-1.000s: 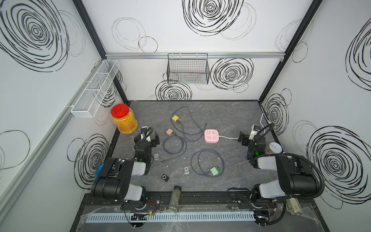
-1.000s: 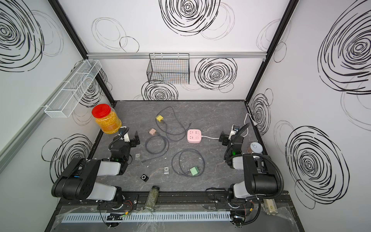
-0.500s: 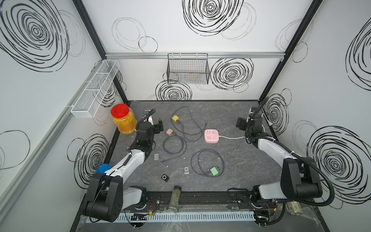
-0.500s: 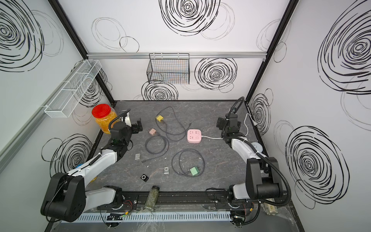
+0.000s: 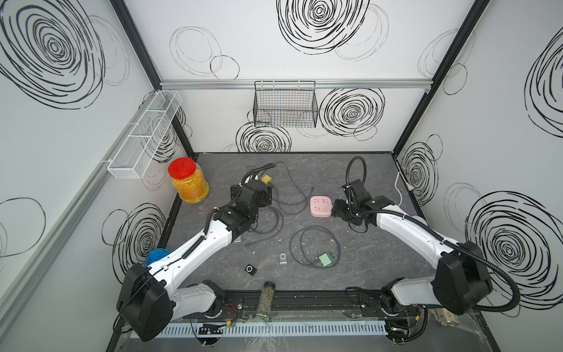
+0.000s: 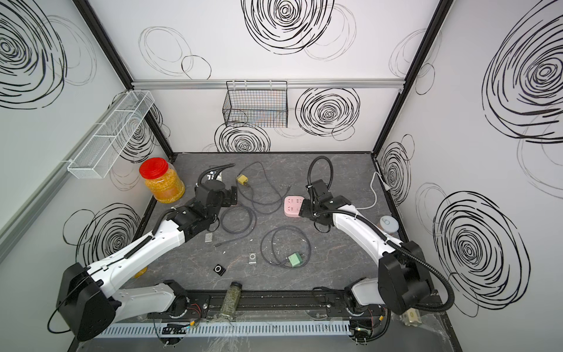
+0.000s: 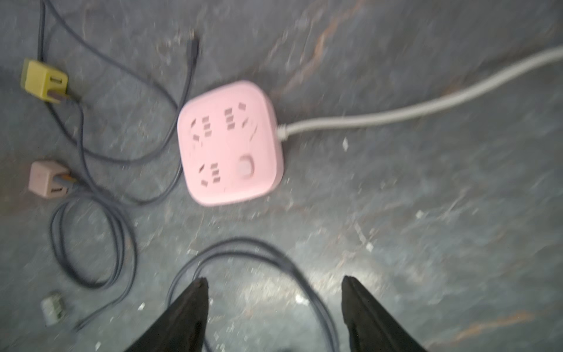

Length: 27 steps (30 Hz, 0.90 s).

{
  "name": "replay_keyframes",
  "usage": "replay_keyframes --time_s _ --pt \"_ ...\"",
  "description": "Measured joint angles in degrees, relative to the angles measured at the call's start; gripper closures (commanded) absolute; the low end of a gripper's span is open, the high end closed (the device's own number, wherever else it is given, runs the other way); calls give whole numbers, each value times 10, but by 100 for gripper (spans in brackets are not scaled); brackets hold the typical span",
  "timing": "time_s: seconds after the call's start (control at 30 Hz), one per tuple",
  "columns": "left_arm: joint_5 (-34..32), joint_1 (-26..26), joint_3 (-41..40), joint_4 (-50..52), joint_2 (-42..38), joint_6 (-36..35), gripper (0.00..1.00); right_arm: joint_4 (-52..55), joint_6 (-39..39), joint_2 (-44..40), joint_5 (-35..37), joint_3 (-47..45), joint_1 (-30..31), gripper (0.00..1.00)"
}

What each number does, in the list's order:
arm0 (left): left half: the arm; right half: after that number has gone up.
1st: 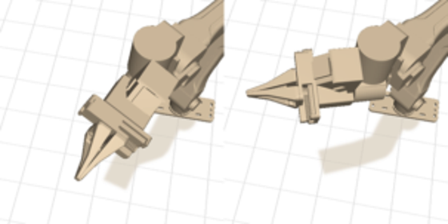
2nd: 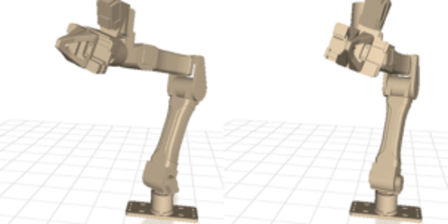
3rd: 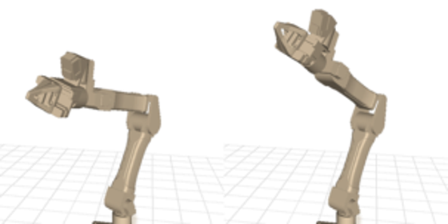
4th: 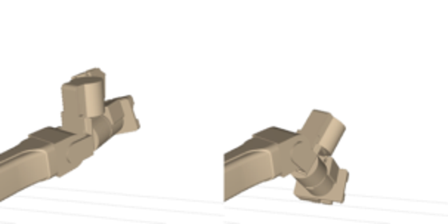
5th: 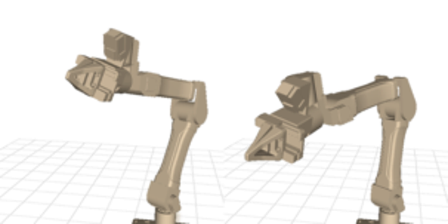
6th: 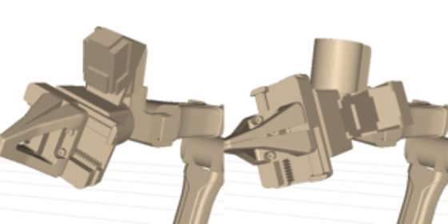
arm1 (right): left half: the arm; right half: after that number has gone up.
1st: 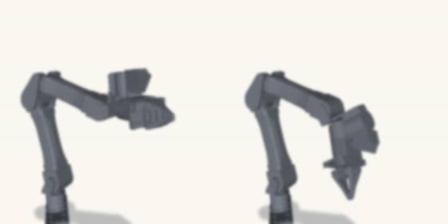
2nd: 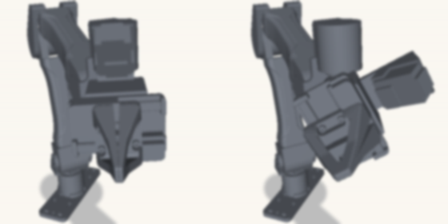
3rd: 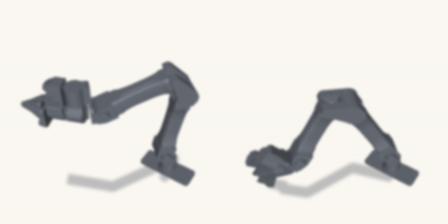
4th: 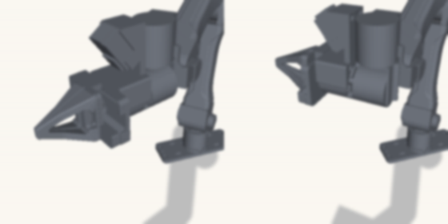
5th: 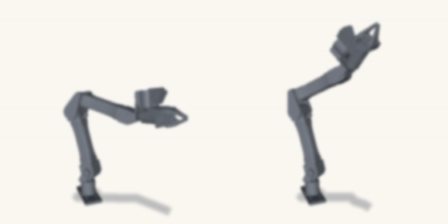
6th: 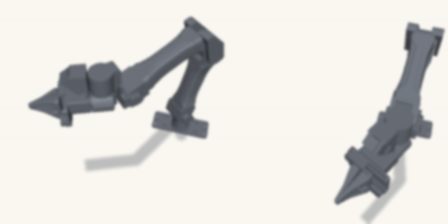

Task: Charge mp3
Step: Pick up the plug from the center of the board.

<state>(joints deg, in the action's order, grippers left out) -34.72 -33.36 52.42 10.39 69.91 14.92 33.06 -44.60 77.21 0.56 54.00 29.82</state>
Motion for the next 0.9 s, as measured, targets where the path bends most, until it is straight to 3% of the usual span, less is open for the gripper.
replay_keyframes --time_s 0.17,0.5,0.9 --pt "-1 -12 -69 2 -40 35 1 16 -129 -57 -49 -37 64 31" --pt "28 -35 -166 -28 -114 114 1 11 -369 -101 -33 -114 224 31" --pt "36 -76 -203 -45 -159 137 1 -17 -500 -76 4 -161 272 32"
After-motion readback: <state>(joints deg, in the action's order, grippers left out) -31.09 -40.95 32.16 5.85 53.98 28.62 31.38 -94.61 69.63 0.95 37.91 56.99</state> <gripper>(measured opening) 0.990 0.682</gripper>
